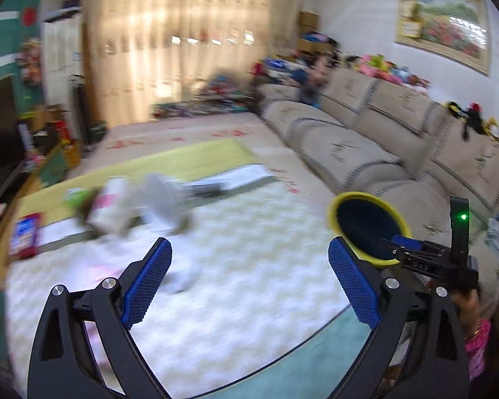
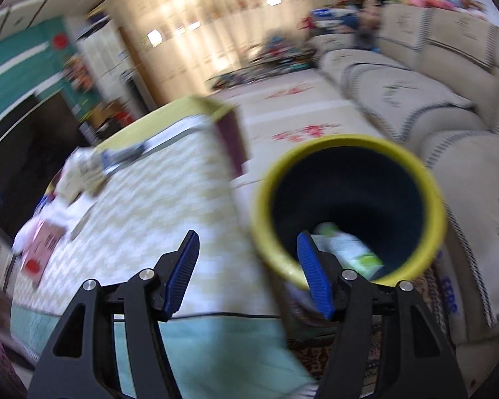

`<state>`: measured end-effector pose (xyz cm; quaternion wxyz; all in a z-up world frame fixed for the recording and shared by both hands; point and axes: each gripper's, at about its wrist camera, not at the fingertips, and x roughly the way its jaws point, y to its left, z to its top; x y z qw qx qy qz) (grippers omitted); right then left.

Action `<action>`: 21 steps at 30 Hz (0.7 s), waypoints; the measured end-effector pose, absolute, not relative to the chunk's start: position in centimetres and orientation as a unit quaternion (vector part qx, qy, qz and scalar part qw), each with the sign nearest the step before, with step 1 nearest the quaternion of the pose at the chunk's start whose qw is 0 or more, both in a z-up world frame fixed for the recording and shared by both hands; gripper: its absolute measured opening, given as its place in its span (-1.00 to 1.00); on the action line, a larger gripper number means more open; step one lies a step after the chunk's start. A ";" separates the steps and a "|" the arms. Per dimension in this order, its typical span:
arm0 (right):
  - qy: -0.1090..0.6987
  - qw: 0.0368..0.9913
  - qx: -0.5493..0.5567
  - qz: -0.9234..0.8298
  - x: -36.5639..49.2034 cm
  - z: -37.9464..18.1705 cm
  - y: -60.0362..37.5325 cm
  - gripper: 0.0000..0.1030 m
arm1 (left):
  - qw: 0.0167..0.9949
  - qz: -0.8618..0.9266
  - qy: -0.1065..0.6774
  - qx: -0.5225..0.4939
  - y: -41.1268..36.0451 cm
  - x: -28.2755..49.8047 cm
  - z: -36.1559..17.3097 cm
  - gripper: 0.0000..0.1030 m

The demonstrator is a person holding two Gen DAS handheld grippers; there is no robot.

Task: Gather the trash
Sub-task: 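Reach the right gripper to the white cloth and close on it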

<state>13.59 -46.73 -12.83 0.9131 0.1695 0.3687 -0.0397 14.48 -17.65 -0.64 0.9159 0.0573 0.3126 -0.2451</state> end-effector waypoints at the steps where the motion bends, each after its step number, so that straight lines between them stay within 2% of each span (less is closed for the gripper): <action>1: 0.374 0.913 0.162 -0.024 14.4 -12.8 -45.4 0.13 | 0.923 -0.224 0.307 0.058 -15.7 14.0 -0.4 0.82; 11: 0.406 0.902 0.061 0.133 21.4 -11.7 -30.5 0.13 | 0.950 -0.117 0.290 0.003 -2.0 12.6 -0.2 0.83; 17: 0.405 0.897 -0.022 0.177 25.6 -11.4 -23.2 0.13 | 0.947 -0.107 0.301 -0.020 1.0 12.6 -1.5 0.83; 21: 0.422 0.883 -0.038 0.201 28.4 -11.9 -20.2 0.13 | 0.946 -0.105 0.306 -0.032 1.7 13.0 -2.2 0.83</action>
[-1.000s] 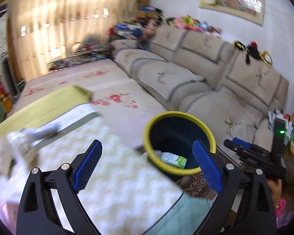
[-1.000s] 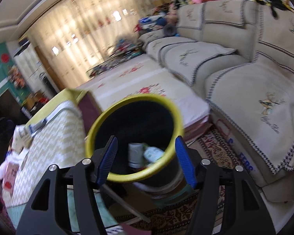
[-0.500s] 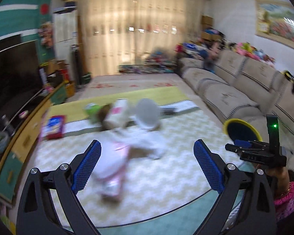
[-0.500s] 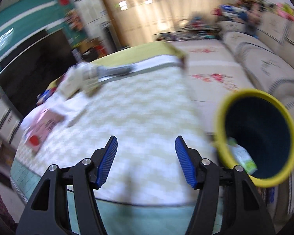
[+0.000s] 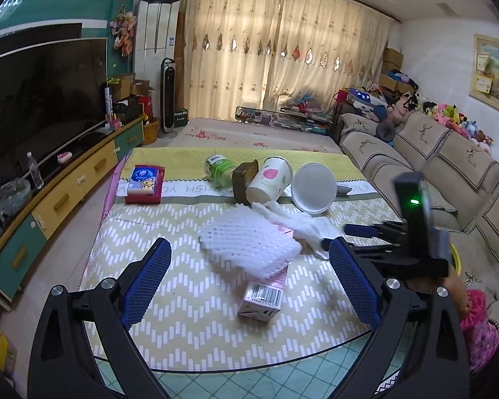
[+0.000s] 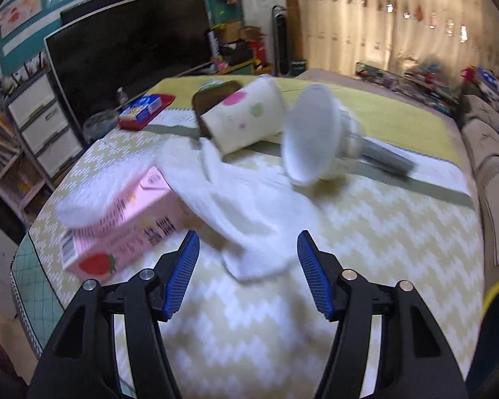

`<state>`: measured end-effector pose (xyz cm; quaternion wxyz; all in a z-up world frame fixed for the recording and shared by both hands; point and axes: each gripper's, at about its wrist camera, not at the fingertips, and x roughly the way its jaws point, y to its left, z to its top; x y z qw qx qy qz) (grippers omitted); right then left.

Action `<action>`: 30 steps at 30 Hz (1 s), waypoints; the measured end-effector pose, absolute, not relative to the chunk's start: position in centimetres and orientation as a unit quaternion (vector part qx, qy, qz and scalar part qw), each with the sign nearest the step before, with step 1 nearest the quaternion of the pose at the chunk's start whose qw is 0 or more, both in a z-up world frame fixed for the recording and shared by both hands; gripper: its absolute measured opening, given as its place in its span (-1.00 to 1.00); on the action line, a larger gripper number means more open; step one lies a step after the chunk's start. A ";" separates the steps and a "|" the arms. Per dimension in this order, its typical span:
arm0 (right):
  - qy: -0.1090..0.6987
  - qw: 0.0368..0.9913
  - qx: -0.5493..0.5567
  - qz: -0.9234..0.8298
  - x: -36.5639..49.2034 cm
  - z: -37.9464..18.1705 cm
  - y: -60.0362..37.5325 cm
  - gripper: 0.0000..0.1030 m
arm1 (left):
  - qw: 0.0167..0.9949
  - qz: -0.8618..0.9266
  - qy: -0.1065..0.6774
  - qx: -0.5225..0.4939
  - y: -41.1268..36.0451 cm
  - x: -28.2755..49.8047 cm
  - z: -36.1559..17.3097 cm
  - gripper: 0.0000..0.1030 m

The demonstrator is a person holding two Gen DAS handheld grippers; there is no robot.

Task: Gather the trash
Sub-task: 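Reach the right gripper to the white cloth and close on it, then carry the white cloth with the right gripper over the bin and open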

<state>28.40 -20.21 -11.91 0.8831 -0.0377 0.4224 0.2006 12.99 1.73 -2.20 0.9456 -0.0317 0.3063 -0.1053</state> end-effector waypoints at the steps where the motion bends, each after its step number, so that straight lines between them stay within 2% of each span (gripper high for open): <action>1: 0.427 0.880 -0.041 0.203 28.9 -12.1 -19.6 0.13 | 0.945 -0.105 0.308 -0.034 1.6 13.1 -2.3 0.83; 4: 0.438 0.875 -0.050 0.201 30.4 -12.7 -18.6 0.09 | 0.944 -0.104 0.310 -0.036 1.9 13.3 -2.7 0.83; 5: 0.441 0.874 -0.051 0.195 30.8 -13.0 -18.5 -0.12 | 0.944 -0.103 0.311 -0.037 1.9 13.3 -2.7 0.83; 6: 0.449 0.872 -0.050 0.191 31.2 -13.2 -18.5 -0.41 | 0.944 -0.102 0.312 -0.038 2.0 13.4 -2.8 0.83; 8: 0.460 0.866 -0.037 0.190 31.6 -13.7 -18.9 -0.77 | 0.943 -0.101 0.314 -0.040 2.1 13.5 -3.0 0.83; 9: 0.463 0.865 -0.027 0.191 31.6 -13.6 -19.4 -0.85 | 0.943 -0.101 0.315 -0.042 2.1 13.5 -3.1 0.83; 15: 0.443 0.871 0.020 0.211 29.4 -11.2 -21.9 -0.89 | 0.941 -0.106 0.317 -0.044 1.8 13.7 -3.2 0.83; 30: 0.334 0.910 0.122 0.214 21.2 -2.1 -31.2 -0.88 | 0.939 -0.126 0.318 -0.032 -0.4 13.3 -3.1 0.83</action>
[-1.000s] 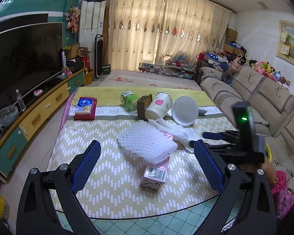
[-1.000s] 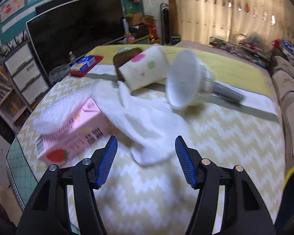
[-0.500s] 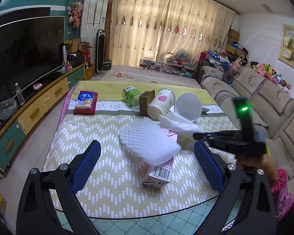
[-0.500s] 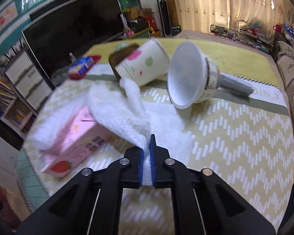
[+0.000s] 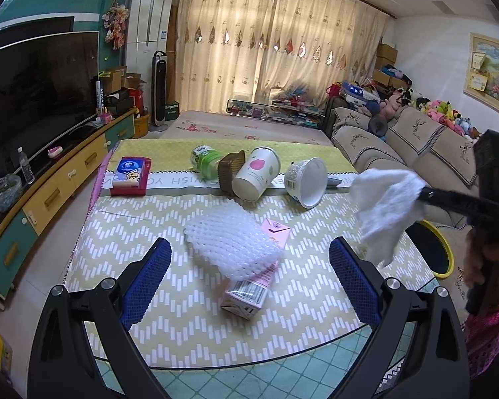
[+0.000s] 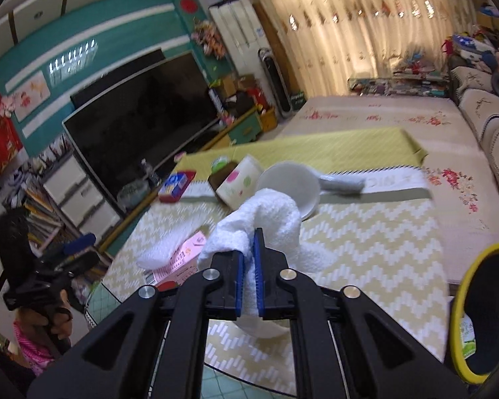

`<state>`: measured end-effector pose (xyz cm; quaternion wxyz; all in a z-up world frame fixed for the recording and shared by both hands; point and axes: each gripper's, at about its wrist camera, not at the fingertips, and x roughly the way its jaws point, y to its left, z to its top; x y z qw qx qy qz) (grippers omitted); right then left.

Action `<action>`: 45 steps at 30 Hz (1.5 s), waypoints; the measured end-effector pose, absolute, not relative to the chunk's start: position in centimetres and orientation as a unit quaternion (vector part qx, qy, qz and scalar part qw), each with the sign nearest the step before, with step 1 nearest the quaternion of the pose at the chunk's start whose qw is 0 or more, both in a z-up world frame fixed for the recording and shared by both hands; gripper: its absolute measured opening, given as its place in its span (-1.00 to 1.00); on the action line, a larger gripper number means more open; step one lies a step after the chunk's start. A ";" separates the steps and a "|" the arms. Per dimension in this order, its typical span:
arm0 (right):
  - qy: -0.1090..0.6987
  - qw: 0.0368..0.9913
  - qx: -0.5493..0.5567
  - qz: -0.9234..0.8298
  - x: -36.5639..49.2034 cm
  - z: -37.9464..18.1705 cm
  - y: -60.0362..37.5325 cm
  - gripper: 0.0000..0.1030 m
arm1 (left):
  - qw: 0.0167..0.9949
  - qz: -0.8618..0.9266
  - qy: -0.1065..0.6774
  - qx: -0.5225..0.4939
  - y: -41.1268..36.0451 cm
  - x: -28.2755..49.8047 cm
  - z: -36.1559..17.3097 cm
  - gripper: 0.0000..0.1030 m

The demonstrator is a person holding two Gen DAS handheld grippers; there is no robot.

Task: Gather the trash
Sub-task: 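Carry the white cloth with the right gripper over the bin and open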

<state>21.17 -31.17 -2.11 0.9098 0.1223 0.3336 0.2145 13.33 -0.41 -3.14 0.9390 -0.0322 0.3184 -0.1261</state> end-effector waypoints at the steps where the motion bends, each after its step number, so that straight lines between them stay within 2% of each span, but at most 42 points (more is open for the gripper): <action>1: 0.330 0.912 0.126 0.210 20.8 -1.9 -31.7 -0.88 | 0.939 -0.127 0.319 -0.032 -0.5 13.3 -3.1 0.83; 13: 0.300 0.941 0.143 0.058 17.7 -1.0 -42.4 -0.88 | 0.934 -0.144 0.327 -0.023 -2.1 13.8 -3.3 0.83; 27: 0.390 0.893 0.148 -0.167 18.7 -9.8 -55.1 -0.83 | 0.925 -0.158 0.345 -0.007 -5.0 15.4 -4.1 0.83; 28: 0.404 0.886 0.143 -0.176 19.1 -10.5 -55.3 -0.78 | 0.925 -0.158 0.345 -0.006 -5.2 15.5 -4.1 0.83; 29: 0.426 0.875 0.132 -0.186 19.6 -11.5 -55.8 -0.57 | 0.924 -0.160 0.346 -0.006 -5.3 15.6 -4.2 0.83; 30: 0.441 0.868 0.123 -0.194 19.9 -12.3 -56.0 -0.25 | 0.924 -0.161 0.348 -0.005 -5.5 15.7 -4.3 0.83; 31: 0.460 0.858 0.110 -0.201 20.3 -13.2 -56.2 -0.11 | 0.923 -0.162 0.349 -0.003 -5.7 15.9 -4.4 0.83; 32: 0.476 0.849 0.101 -0.207 20.6 -14.1 -56.4 -0.05 | 0.922 -0.163 0.351 -0.002 -5.9 15.9 -4.5 0.83; 38: 0.486 0.842 0.125 -0.196 20.5 -15.8 -57.2 0.03 | 0.918 -0.167 0.359 0.001 -6.5 16.5 -5.0 0.83; 40: 0.475 0.846 0.140 -0.196 20.2 -15.9 -57.6 0.03 | 0.917 -0.167 0.363 0.002 -6.7 16.7 -5.4 0.83; 42: 0.449 0.855 0.166 -0.199 19.9 -15.5 -58.3 0.15 | 0.916 -0.167 0.365 0.002 -6.7 16.9 -5.6 0.83; 45: 0.438 0.859 0.179 -0.196 19.4 -14.9 -58.6 0.16 | 0.916 -0.165 0.366 0.001 -6.7 17.0 -5.8 0.83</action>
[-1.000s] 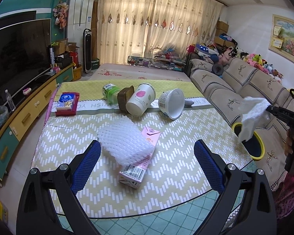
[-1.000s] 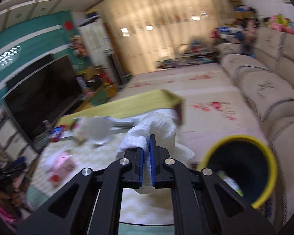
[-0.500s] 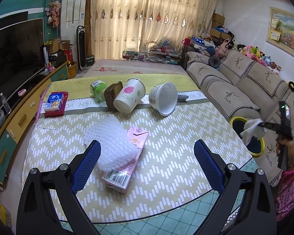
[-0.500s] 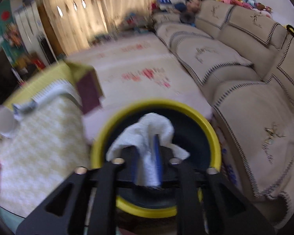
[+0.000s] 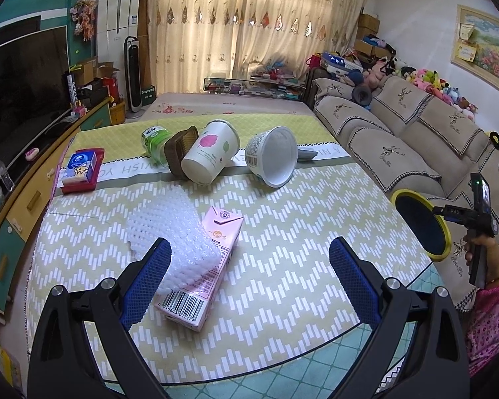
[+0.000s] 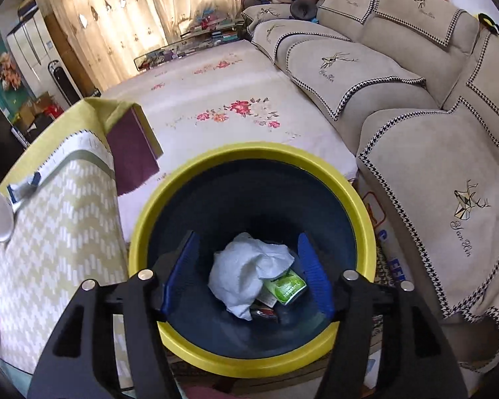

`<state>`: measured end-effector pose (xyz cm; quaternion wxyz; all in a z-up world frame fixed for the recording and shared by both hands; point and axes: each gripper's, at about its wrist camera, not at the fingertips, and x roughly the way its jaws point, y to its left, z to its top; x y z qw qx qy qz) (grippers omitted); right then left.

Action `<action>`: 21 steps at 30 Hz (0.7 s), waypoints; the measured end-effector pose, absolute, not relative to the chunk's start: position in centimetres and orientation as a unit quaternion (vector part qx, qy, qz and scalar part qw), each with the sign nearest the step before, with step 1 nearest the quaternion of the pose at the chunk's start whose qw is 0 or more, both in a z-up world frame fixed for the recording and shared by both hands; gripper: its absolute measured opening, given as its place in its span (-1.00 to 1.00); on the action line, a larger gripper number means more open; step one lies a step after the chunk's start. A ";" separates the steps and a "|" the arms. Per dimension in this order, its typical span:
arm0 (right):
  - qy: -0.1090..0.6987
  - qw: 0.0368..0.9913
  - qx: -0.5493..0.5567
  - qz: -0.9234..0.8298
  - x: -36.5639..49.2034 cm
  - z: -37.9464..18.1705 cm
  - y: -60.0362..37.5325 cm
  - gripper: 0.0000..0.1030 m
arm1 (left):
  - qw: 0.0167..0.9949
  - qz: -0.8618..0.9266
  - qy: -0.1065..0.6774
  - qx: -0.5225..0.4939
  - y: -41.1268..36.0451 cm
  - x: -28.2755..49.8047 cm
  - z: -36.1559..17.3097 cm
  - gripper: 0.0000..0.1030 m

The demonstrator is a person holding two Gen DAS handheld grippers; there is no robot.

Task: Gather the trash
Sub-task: 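Carry the white cloth with the right gripper over the bin and open, then grasp the white foam net with the left gripper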

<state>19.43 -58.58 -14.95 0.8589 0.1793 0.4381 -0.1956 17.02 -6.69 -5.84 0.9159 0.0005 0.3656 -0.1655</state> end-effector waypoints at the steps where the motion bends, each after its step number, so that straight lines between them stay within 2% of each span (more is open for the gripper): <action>1: 0.434 0.861 0.181 -0.194 19.3 -14.4 -58.2 0.17 | 0.916 -0.163 0.367 0.001 -6.7 17.2 -6.0 0.83; 16: 0.425 0.874 0.184 -0.147 19.7 -13.8 -55.3 0.23 | 0.901 -0.105 0.420 -0.029 -2.9 23.0 -8.2 0.83; 21: 0.428 0.876 0.178 -0.137 20.2 -13.8 -54.5 0.23 | 0.887 -0.111 0.445 -0.049 -2.5 24.5 -9.4 0.54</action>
